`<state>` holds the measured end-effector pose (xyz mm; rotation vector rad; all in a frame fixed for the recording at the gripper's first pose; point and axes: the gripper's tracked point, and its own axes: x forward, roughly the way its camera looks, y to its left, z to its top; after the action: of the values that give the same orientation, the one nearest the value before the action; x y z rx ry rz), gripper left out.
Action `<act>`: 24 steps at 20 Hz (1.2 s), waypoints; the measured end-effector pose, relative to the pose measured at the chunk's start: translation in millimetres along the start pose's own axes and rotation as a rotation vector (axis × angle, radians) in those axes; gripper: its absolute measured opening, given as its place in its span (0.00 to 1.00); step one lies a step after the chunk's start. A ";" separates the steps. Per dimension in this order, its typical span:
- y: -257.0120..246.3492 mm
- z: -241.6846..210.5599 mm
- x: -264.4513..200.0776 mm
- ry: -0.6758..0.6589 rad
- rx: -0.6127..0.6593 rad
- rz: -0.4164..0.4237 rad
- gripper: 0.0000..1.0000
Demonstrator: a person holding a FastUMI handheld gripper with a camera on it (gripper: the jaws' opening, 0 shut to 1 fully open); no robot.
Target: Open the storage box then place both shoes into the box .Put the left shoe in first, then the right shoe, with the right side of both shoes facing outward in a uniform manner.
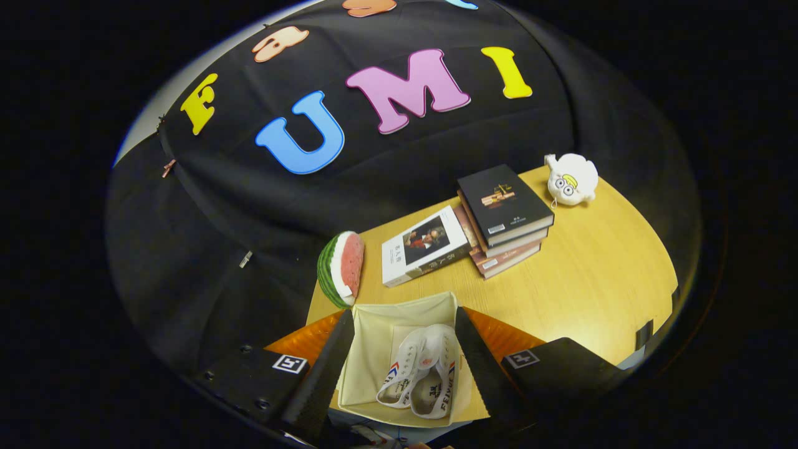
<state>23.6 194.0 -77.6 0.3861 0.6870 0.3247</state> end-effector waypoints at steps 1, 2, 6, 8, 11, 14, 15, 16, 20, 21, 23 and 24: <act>-3.7 12.6 -7.7 -0.033 -0.012 0.010 0.98; -9.8 23.9 -13.8 -0.062 -0.026 0.017 0.99; -40.7 69.7 -33.1 -0.154 -0.096 0.053 0.98; -59.8 93.2 -43.4 -0.207 -0.155 0.069 0.98; -86.5 120.7 -55.7 -0.290 -0.272 0.086 0.98; -106.6 138.1 -68.6 -0.358 -0.387 0.100 0.98; -112.9 143.1 -72.1 -0.381 -0.422 0.096 0.98; -120.3 146.4 -76.9 -0.402 -0.460 0.084 0.98; -144.8 154.7 -88.1 -0.467 -0.549 -0.009 0.98; -148.4 154.5 -90.0 -0.474 -0.543 -0.026 0.98; -151.6 148.6 -94.7 -0.484 -0.515 -0.041 0.98; -155.2 147.4 -94.7 -0.493 -0.509 -0.052 0.98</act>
<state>78.0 -16.4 9.4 -0.0436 0.1172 0.3259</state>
